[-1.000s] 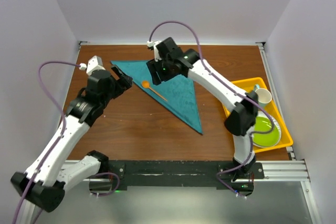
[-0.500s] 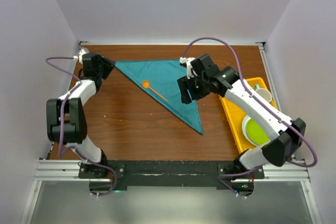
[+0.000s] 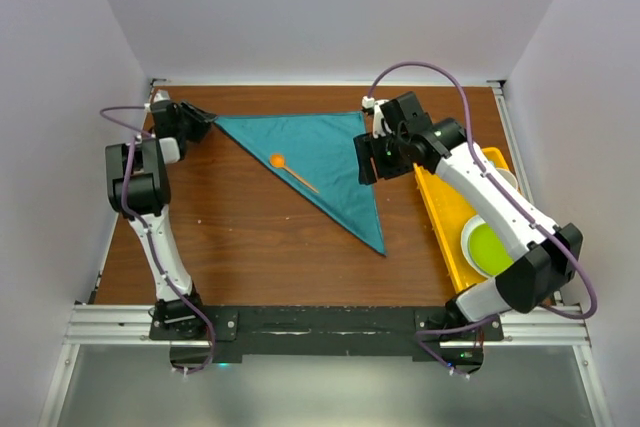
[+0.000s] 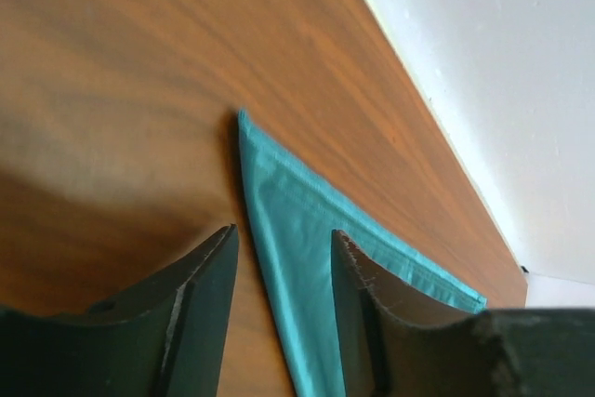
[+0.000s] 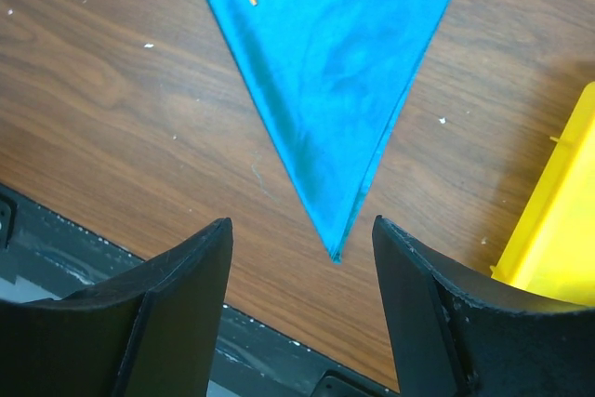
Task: Fold the napkin, place the utensils inside, and roll it up
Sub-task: Fold the napkin
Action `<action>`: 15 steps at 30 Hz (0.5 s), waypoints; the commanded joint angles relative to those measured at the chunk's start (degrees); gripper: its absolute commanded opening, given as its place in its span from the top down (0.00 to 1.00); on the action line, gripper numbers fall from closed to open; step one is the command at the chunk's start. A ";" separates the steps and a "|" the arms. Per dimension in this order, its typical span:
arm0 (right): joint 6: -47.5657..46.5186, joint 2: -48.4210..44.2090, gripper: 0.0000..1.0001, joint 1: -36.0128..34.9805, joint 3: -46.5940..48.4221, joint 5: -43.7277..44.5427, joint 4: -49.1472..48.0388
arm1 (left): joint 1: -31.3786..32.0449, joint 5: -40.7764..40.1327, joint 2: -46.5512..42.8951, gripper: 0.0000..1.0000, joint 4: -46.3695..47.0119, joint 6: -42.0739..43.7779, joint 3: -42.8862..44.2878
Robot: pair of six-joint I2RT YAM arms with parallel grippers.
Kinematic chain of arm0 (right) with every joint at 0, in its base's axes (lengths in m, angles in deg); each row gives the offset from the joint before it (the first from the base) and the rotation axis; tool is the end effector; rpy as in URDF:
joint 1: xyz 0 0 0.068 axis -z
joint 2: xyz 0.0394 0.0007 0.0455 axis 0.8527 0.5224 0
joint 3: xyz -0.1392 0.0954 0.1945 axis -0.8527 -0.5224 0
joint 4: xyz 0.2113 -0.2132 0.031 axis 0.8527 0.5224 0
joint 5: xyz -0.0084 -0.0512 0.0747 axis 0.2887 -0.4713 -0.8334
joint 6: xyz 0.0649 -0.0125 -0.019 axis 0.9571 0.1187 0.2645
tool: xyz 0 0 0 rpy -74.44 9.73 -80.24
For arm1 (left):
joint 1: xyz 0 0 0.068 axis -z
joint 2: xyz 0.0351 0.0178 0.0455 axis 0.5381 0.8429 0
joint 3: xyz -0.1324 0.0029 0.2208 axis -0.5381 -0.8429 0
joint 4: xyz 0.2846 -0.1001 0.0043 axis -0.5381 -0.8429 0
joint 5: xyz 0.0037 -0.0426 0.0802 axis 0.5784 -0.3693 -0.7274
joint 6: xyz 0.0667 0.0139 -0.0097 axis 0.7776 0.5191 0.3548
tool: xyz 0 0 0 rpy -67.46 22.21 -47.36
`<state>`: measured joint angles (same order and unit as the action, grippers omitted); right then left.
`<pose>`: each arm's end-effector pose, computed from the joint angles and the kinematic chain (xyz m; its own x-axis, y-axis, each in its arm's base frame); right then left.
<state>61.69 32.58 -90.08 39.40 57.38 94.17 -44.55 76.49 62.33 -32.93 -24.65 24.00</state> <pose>0.3029 0.1907 0.3214 -0.7884 -0.2412 -0.5659 -0.4027 0.8978 0.1783 0.5007 0.0891 0.0779 -0.3328 -0.8373 -0.4338 -0.3211 0.5332 -0.7827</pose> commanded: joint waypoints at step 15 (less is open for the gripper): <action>0.23 5.62 0.33 2.48 6.99 -2.56 0.30 | -0.84 0.74 6.12 0.57 1.77 4.85 6.78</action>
<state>61.69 38.14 -88.05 44.12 56.68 94.58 -44.96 77.26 66.74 -31.46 -22.95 27.76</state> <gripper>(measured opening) 0.671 0.425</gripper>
